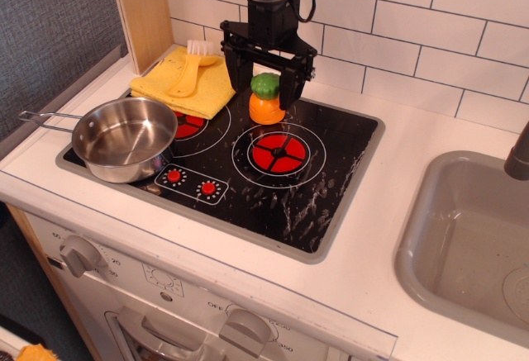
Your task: Put the carrot next to the yellow cloth touching the right burner
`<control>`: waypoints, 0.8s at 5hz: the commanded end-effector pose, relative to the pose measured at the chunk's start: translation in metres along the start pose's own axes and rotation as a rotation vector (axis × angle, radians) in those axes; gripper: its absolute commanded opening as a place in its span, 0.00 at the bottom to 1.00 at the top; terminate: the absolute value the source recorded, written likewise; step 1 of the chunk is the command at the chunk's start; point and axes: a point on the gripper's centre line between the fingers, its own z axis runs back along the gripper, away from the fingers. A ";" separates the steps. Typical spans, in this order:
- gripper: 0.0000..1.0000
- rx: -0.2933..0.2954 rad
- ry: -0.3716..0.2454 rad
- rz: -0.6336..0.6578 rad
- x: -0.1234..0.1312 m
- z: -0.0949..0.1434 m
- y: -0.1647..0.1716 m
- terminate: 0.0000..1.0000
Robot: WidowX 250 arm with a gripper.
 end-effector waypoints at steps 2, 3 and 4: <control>1.00 -0.037 -0.109 0.003 -0.025 0.058 0.019 0.00; 1.00 -0.037 -0.109 0.003 -0.025 0.058 0.019 0.00; 1.00 -0.037 -0.109 0.003 -0.025 0.058 0.019 0.00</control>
